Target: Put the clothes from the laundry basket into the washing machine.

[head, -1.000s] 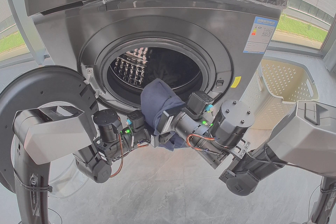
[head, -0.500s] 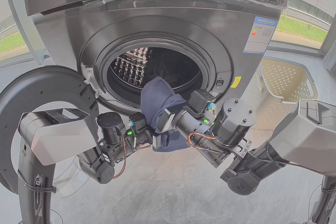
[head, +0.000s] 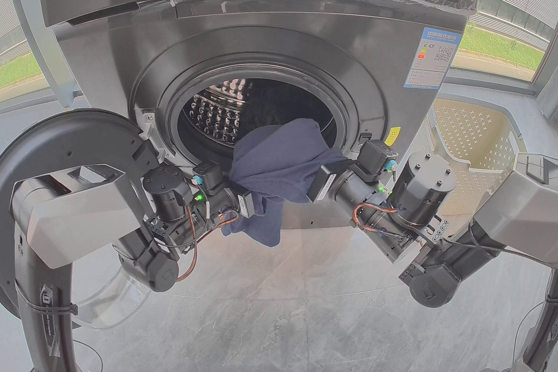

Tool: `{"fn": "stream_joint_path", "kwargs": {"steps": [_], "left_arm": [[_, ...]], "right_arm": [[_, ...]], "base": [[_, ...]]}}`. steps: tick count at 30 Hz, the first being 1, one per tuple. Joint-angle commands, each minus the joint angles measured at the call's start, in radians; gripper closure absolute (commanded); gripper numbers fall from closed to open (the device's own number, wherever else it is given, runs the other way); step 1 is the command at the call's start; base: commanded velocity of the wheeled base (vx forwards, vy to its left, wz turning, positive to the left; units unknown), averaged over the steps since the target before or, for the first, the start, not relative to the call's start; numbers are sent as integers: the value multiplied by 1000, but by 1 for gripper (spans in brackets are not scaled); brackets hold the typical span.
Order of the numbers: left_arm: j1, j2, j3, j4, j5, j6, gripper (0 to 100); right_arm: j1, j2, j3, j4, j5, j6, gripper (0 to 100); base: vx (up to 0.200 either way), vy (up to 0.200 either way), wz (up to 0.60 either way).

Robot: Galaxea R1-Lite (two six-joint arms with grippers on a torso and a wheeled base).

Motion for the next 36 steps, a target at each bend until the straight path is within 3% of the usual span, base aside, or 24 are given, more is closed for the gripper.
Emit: {"fn": "stream_joint_path", "kwargs": {"steps": [1, 8, 9, 16, 20, 24, 28, 29, 31, 36], "left_arm": [[-7, -94, 58, -5, 7, -5, 100], [-14, -235, 190, -5, 6, -15, 100], [-16, -247, 203, -5, 6, -15, 100], [-28, -310, 296, -7, 7, -12, 100], [-22, -342, 359, -8, 15, -19, 100], [-24, -401, 448, -8, 14, -31, 100], [-24, -414, 462, -8, 12, -22, 100], [-24, -422, 466, -8, 12, -18, 100], [-19, -425, 471, -8, 12, -16, 100], [-16, -430, 506, -8, 12, -18, 100]], "right_arm": [[-19, 52, 13, 0, -11, 3, 100], [-5, 110, -19, -8, -11, 2, 100], [-4, 110, -19, -9, -11, 2, 0], [24, 84, 42, -25, 15, -10, 0], [58, 3, 246, -26, 82, -75, 0], [70, -80, 427, -34, 96, -86, 0], [68, -111, 484, -46, 99, -81, 0], [56, -161, 545, -46, 130, -83, 0], [52, -174, 568, -46, 136, -86, 0], [22, -217, 616, -46, 133, -87, 0]], "base": [[0, 0, 0], [0, 0, 0], [0, 0, 0], [0, 0, 0], [0, 0, 0], [0, 0, 0], [0, 0, 0], [0, 0, 0], [0, 0, 0], [0, 0, 0]]}}
